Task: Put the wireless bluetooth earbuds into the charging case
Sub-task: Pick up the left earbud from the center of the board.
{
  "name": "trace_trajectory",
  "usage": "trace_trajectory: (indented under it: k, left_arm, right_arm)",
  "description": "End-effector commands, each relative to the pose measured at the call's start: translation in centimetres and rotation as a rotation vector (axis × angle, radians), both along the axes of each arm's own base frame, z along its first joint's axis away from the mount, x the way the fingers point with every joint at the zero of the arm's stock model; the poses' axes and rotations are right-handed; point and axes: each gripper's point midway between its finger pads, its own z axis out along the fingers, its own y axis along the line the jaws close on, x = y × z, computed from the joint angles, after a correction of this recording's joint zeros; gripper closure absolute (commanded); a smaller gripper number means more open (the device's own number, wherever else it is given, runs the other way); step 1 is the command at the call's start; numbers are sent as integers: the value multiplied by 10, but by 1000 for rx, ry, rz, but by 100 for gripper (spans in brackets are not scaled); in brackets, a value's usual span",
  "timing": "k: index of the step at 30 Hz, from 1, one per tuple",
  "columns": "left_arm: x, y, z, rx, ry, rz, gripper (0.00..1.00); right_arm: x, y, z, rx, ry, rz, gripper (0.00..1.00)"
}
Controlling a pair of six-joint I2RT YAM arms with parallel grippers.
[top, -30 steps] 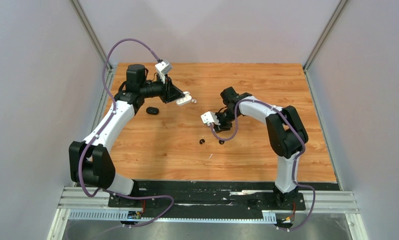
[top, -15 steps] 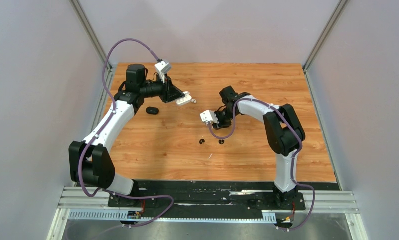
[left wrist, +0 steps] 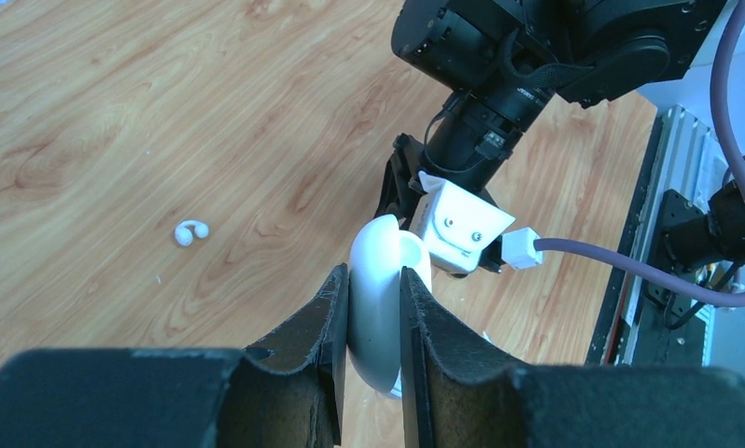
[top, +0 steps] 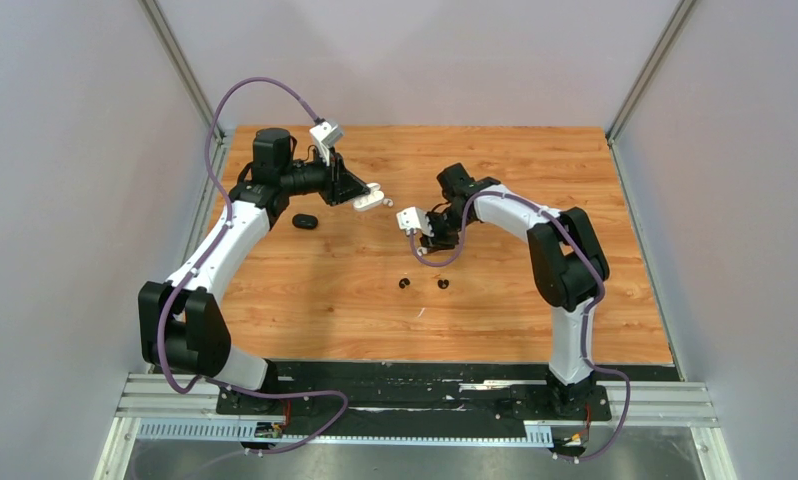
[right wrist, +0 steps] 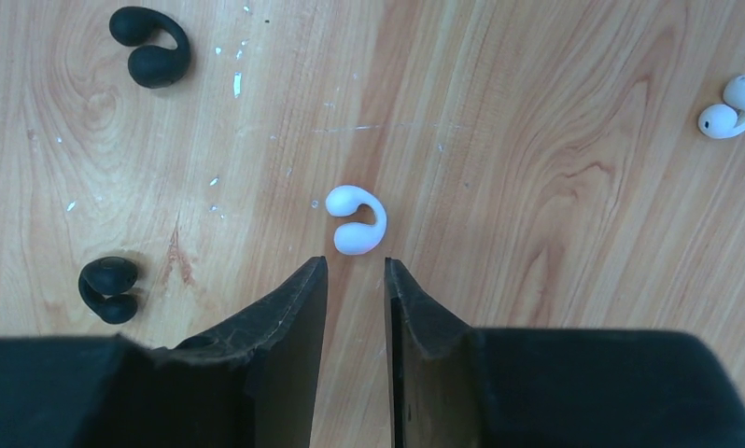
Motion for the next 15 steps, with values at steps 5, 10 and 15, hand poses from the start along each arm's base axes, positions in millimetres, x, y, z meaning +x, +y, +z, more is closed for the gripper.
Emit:
trace_trajectory:
  k: [5, 10, 15]
  left_arm:
    - [7, -1, 21, -26, -54, -1, 100]
    - [7, -1, 20, -25, -51, -2, 100]
    - [7, -1, 20, -24, -51, 0, 100]
  right_arm:
    - [13, 23, 16, 73, 71, -79, 70]
    - [21, 28, 17, 78, 69, -78, 70]
    - [20, 24, 8, 45, 67, -55, 69]
